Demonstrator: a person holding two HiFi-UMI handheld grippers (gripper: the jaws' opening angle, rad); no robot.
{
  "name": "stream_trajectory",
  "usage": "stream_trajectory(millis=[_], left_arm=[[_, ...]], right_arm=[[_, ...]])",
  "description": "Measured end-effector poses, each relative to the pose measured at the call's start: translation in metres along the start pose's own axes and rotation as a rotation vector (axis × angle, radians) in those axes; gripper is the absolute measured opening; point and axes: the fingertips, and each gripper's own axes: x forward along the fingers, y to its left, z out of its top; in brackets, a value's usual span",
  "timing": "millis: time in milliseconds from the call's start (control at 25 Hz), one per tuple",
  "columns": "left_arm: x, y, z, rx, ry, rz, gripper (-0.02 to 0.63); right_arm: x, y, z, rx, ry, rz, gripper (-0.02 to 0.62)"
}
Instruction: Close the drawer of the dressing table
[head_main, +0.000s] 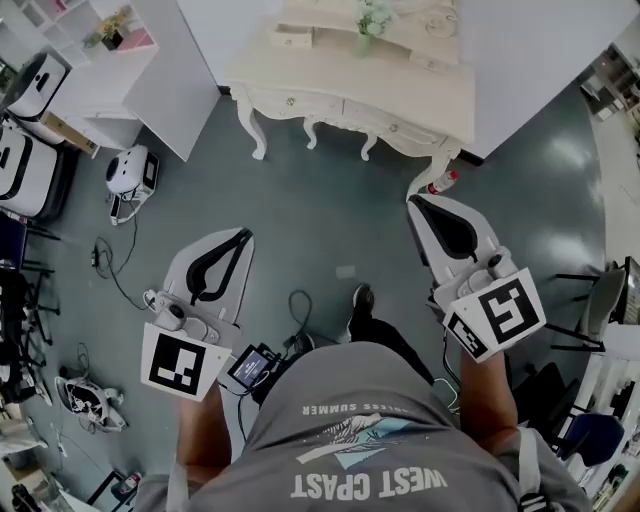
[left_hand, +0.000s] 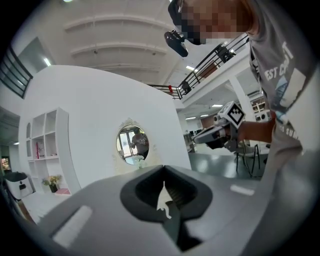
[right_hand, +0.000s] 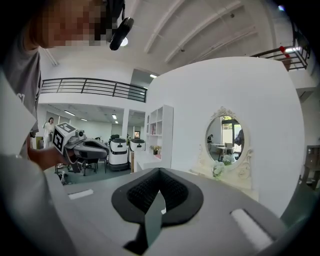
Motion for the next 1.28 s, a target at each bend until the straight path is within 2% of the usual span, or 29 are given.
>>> stream_trajectory(millis=[320, 600, 960, 1280], left_arm=[[0.066, 0.007, 0.009, -0.022, 0.041, 0.086, 0.003], [0.113, 0.008, 0.018, -0.018, 0.071, 0.136, 0.003], [0.168, -0.005, 0.034, 0.015, 0.084, 0.14, 0.003], [0.201, -0.001, 0.035, 0.021, 0.071, 0.08, 0.003]], right_arm=[[0.044, -0.068, 0.0, -0.008, -0.007, 0.103, 0.0], [0.062, -0.117, -0.008, 0.0, -0.008, 0.154, 0.0], [0.063, -0.171, -0.017, 0.02, -0.027, 0.165, 0.0], [0.063, -0.193, -0.021, 0.024, -0.018, 0.115, 0.0]])
